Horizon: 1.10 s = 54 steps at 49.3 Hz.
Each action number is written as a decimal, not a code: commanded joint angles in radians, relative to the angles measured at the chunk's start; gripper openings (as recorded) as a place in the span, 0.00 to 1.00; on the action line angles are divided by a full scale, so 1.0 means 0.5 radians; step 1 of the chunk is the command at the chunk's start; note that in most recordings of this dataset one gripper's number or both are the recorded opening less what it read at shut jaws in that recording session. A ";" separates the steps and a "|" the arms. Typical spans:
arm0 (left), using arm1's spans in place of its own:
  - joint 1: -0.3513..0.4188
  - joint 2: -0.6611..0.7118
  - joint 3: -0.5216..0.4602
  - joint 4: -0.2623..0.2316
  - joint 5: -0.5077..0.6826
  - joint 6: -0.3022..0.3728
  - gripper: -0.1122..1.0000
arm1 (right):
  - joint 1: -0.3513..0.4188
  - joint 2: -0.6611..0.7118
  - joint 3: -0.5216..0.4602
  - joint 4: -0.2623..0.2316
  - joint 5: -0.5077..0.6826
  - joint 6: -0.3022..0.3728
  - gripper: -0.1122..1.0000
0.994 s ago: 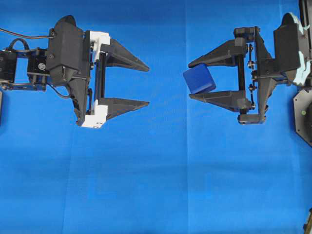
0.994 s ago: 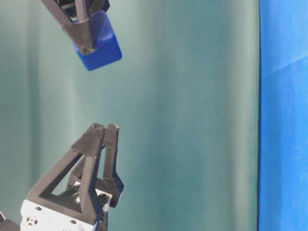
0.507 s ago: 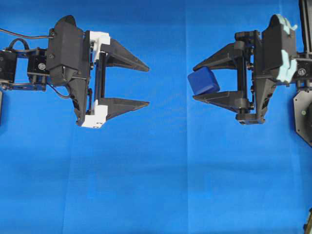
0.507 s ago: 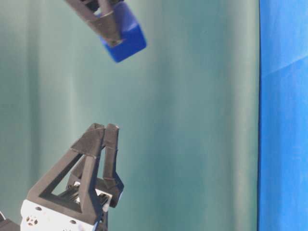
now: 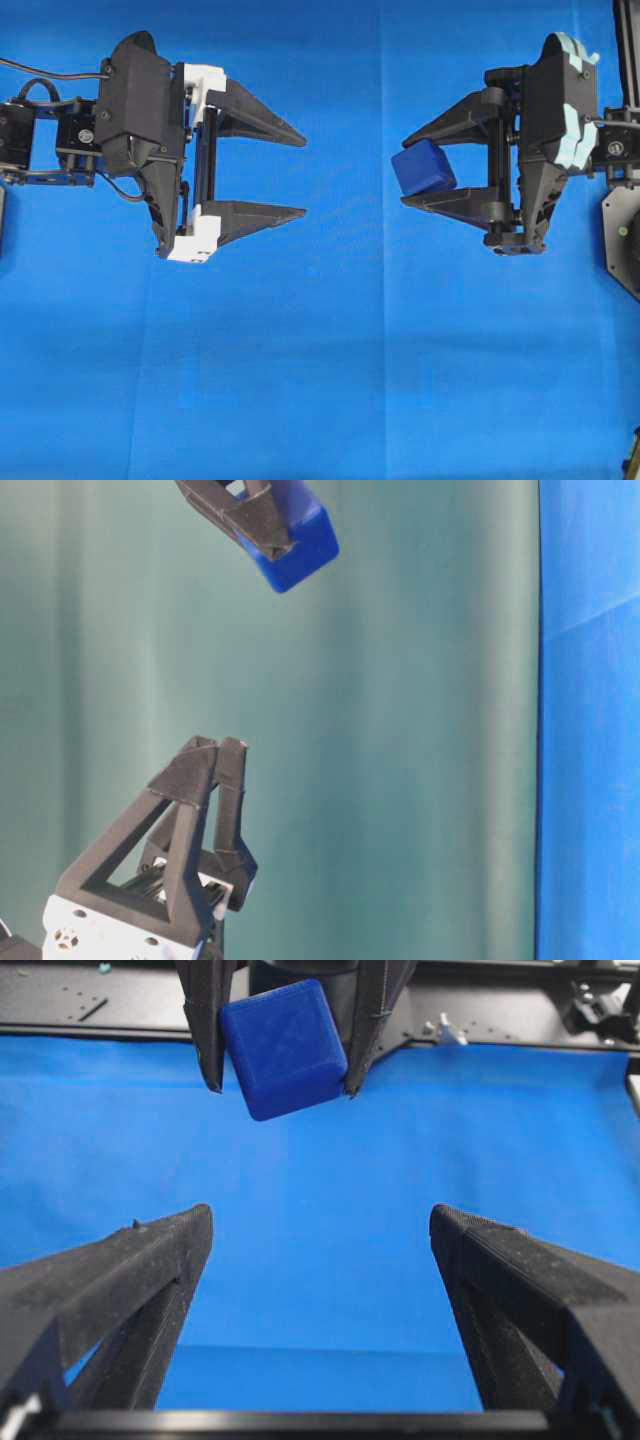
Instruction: Handover the blue block to the right arm after grasping it with the left arm, then place it in the designated position.
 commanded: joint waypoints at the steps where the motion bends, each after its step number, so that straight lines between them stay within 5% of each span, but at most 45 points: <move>1: 0.000 -0.043 -0.021 -0.003 -0.015 0.000 0.94 | 0.003 -0.018 -0.028 0.003 -0.006 0.003 0.57; 54: -0.003 -0.043 -0.021 0.000 -0.012 0.003 0.94 | 0.015 0.000 -0.021 0.006 0.178 0.012 0.57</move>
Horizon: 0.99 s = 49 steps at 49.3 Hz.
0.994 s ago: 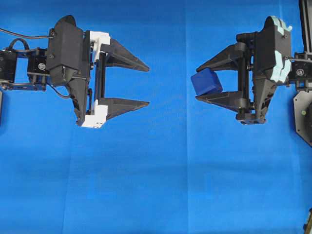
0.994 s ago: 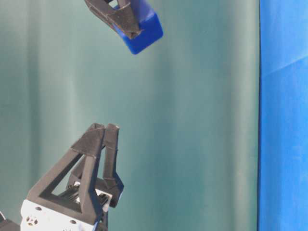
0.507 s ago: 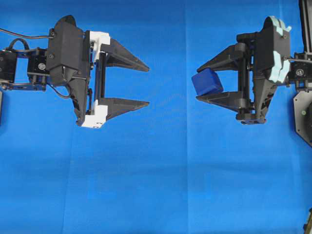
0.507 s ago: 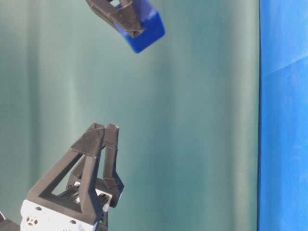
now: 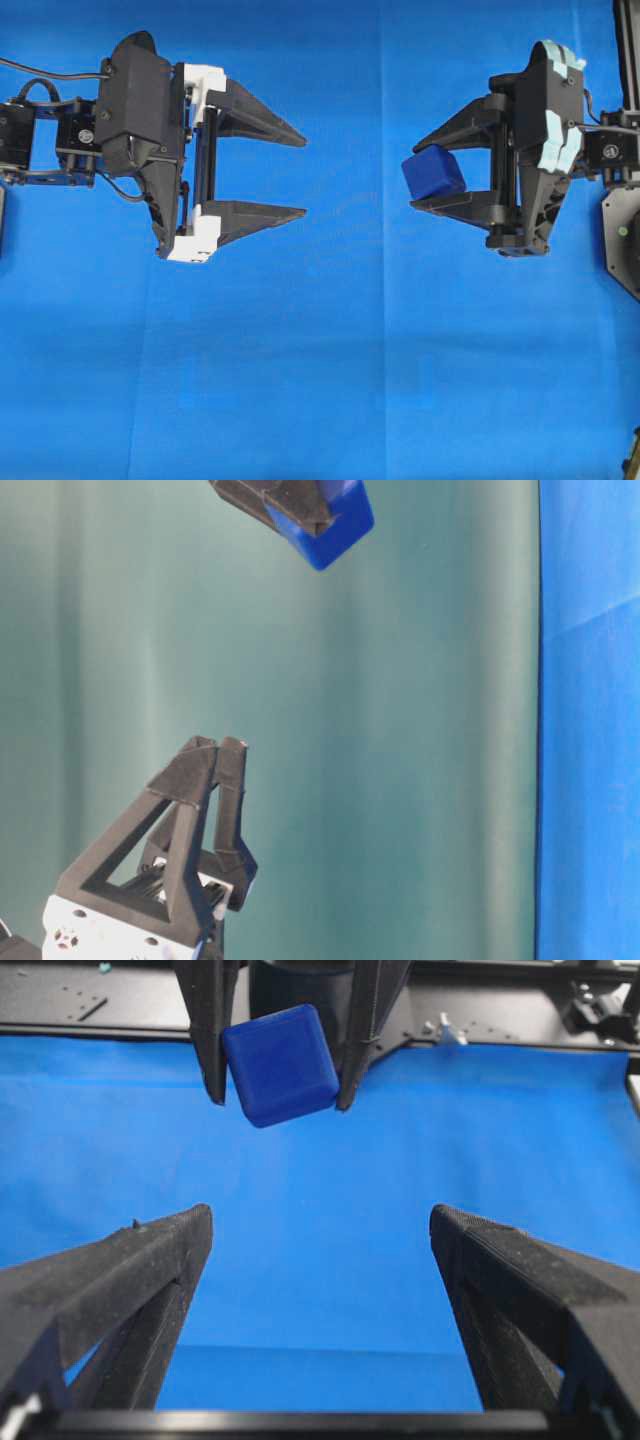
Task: Handover the blue block to the right arm after grasping it with the left arm, then place it in the designated position.
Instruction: 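Lower the held cube with the right gripper toward the table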
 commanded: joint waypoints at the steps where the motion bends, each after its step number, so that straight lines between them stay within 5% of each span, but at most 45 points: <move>1: 0.000 -0.043 -0.021 0.000 -0.012 0.006 0.94 | 0.006 0.006 -0.021 0.003 -0.046 0.000 0.57; 49: -0.006 -0.043 -0.021 0.000 -0.009 0.009 0.94 | 0.000 1.215 -0.184 0.006 -0.985 0.003 0.57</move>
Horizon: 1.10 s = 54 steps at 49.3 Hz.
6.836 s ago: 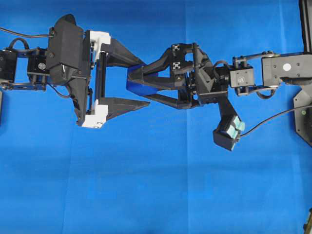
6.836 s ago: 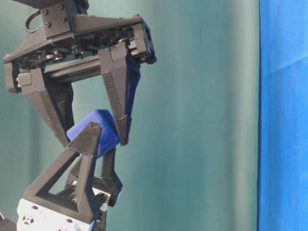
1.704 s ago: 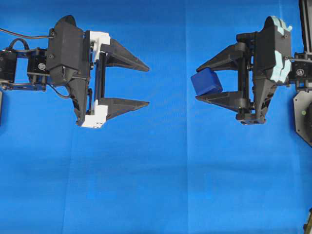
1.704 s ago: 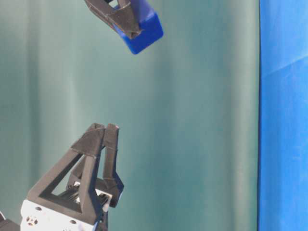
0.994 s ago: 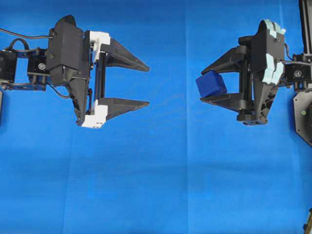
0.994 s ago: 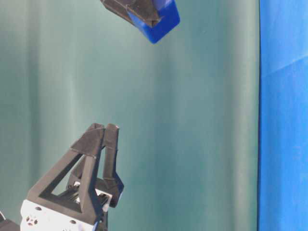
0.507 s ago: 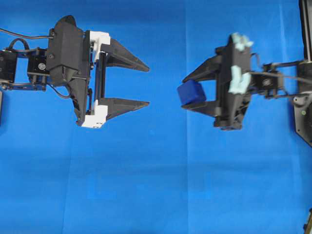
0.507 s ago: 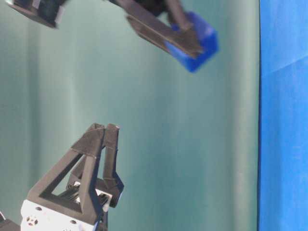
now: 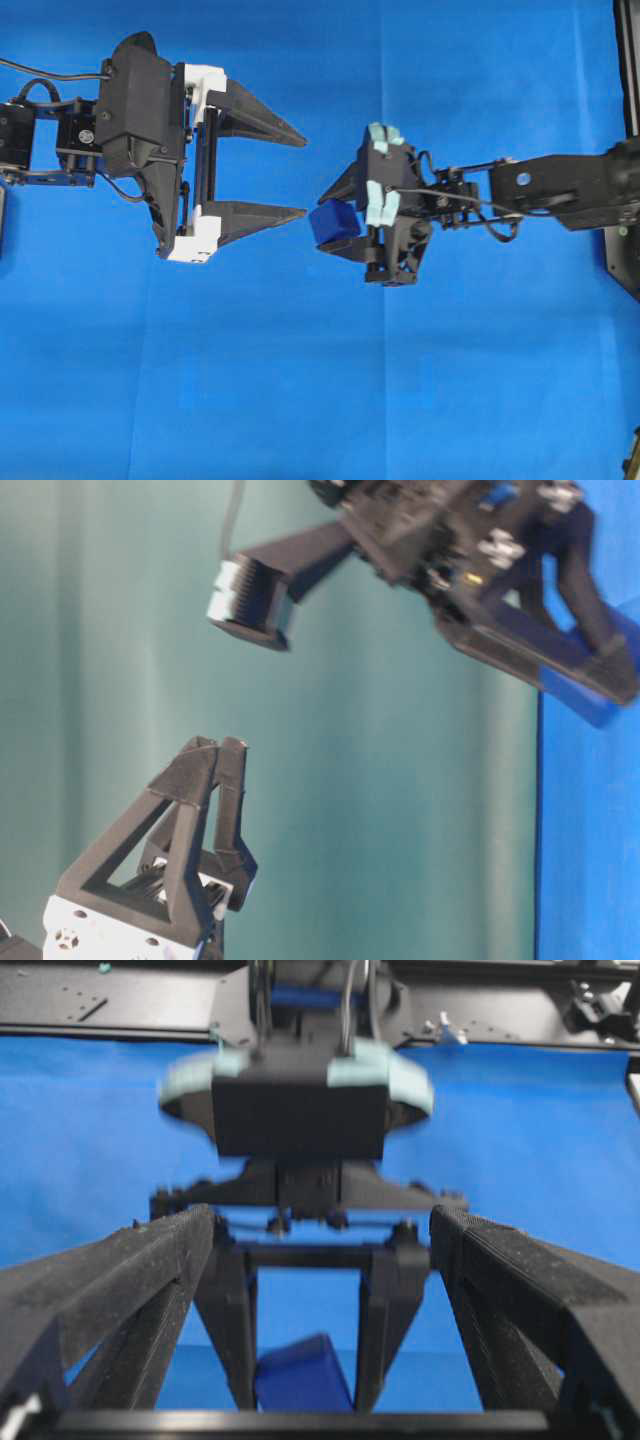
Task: Handover the blue block to the right arm after grasping it with the left arm, then place it in the designated position.
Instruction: 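Lower the held cube with the right gripper toward the table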
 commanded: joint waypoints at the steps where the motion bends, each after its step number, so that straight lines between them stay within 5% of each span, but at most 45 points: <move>1: -0.003 -0.043 -0.018 0.000 -0.009 0.003 0.94 | -0.003 0.043 -0.055 0.006 -0.086 0.000 0.57; 21: -0.003 -0.040 -0.018 0.000 -0.009 0.003 0.94 | -0.037 0.298 -0.095 0.037 -0.285 -0.003 0.57; 54: -0.003 -0.043 -0.015 -0.003 -0.006 0.009 0.94 | -0.040 0.288 -0.052 0.046 -0.282 0.000 0.57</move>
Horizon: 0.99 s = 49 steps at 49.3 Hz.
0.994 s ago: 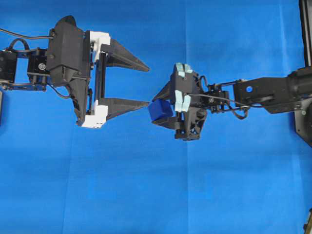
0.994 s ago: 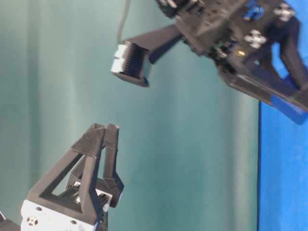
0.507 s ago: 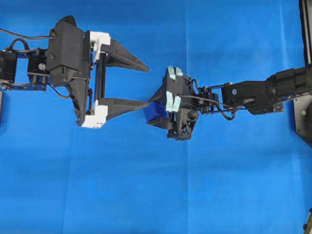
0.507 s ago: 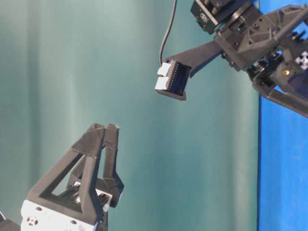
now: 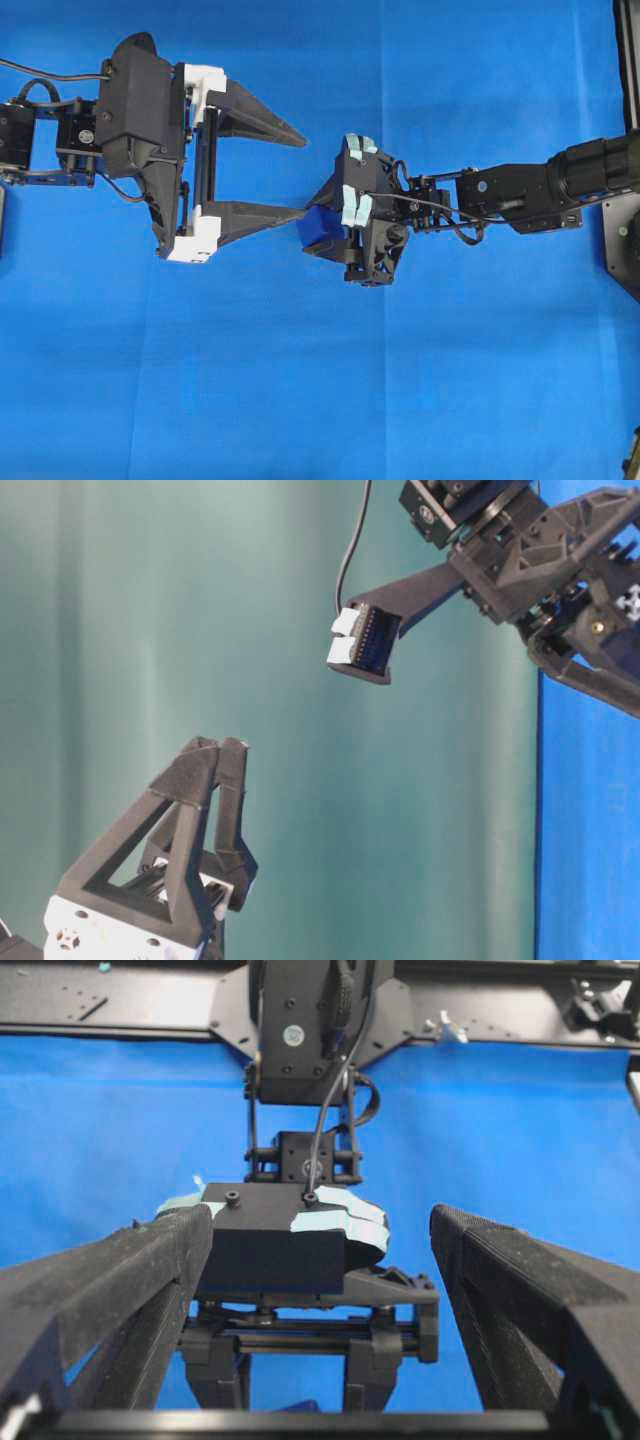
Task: Handover the blue block to the right arm after grasping it with the left arm, then place it in the designated position.
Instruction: 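Lower the held cube with the right gripper toward the table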
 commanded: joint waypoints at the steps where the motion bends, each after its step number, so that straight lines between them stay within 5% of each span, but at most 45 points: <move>1: -0.003 -0.043 -0.015 -0.003 -0.012 0.003 0.94 | 0.009 -0.046 -0.015 0.006 -0.009 0.000 0.57; 15: -0.003 -0.043 -0.018 0.000 -0.012 0.003 0.94 | 0.015 -0.046 -0.018 0.107 0.003 0.000 0.57; 25: 0.000 -0.043 -0.015 -0.003 -0.009 0.003 0.94 | 0.021 -0.043 -0.015 0.156 0.003 -0.003 0.96; 32: -0.003 -0.043 -0.015 -0.003 -0.009 0.003 0.94 | 0.028 -0.043 -0.015 0.166 0.003 -0.003 0.88; 49: -0.003 -0.043 -0.018 -0.003 -0.009 0.003 0.94 | 0.034 -0.282 -0.009 0.156 0.184 -0.025 0.89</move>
